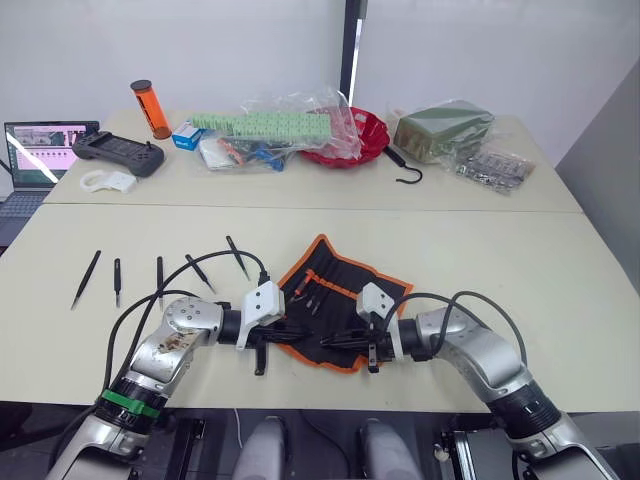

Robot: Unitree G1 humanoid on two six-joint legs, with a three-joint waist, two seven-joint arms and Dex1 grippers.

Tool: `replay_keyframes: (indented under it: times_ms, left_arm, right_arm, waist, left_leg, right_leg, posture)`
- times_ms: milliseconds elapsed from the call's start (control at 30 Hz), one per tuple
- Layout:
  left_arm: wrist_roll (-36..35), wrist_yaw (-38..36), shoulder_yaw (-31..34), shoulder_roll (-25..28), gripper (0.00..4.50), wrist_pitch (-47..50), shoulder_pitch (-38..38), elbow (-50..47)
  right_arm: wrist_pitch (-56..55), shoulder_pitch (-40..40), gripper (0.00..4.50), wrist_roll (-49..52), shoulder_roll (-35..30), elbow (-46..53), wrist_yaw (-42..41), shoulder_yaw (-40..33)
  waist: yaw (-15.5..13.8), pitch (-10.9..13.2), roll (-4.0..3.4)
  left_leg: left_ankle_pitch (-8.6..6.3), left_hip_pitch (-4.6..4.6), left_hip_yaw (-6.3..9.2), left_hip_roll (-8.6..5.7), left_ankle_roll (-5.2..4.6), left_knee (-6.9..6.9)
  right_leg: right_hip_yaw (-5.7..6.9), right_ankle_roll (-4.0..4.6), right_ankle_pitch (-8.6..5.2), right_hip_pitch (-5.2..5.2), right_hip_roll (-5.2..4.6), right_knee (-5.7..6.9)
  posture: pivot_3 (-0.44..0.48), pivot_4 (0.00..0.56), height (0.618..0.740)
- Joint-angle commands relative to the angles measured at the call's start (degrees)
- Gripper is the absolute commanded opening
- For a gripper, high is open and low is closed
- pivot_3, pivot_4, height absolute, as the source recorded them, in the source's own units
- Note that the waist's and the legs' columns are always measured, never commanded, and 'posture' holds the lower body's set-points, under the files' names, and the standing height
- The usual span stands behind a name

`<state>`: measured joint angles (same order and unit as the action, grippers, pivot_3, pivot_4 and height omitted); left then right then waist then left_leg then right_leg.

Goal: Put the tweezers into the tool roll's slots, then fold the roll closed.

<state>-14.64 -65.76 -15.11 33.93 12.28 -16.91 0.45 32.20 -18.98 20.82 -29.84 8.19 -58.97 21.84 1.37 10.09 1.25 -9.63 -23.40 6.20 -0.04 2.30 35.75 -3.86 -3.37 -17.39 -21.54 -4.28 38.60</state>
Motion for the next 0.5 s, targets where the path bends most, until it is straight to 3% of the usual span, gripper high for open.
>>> replay_keyframes:
  times_ms: [33,233,500]
  left_arm:
    - [3.3,3.7,1.2,0.3,0.00,-0.8,0.7,4.2]
    - [1.2,4.0,2.8,-0.5,0.00,0.8,0.2,6.1]
    - [-7.2,2.5,7.0,-0.2,0.00,8.5,3.1,0.2]
  right_arm:
    - [0.0,2.4,0.02,-2.0,-2.0,-0.8,-0.6,1.0]
    - [-0.8,4.2,0.02,-3.5,-6.8,1.2,-2.4,1.7]
    - [-2.1,4.2,0.02,-5.3,-10.1,2.6,-4.5,3.3]
  waist:
    - [-0.1,0.0,0.01]
    - [-0.5,-0.2,-0.03]
    - [-0.5,-0.3,-0.01]
  left_leg:
    - [-0.01,0.22,0.01,0.00,0.00,-0.03]
    - [-0.01,0.38,0.00,0.01,0.00,-0.06]
    - [-0.02,0.38,0.00,0.03,-0.01,-0.15]
  right_leg:
    - [0.01,-0.02,-0.01,0.25,0.00,-0.09]
    - [0.02,-0.22,-0.13,0.46,-0.03,-0.25]
    - [0.02,-0.22,-0.13,0.49,-0.03,-0.43]
  posture:
    - [0.000,0.150,0.740]
    - [0.000,0.150,0.740]
    - [0.000,0.150,0.740]
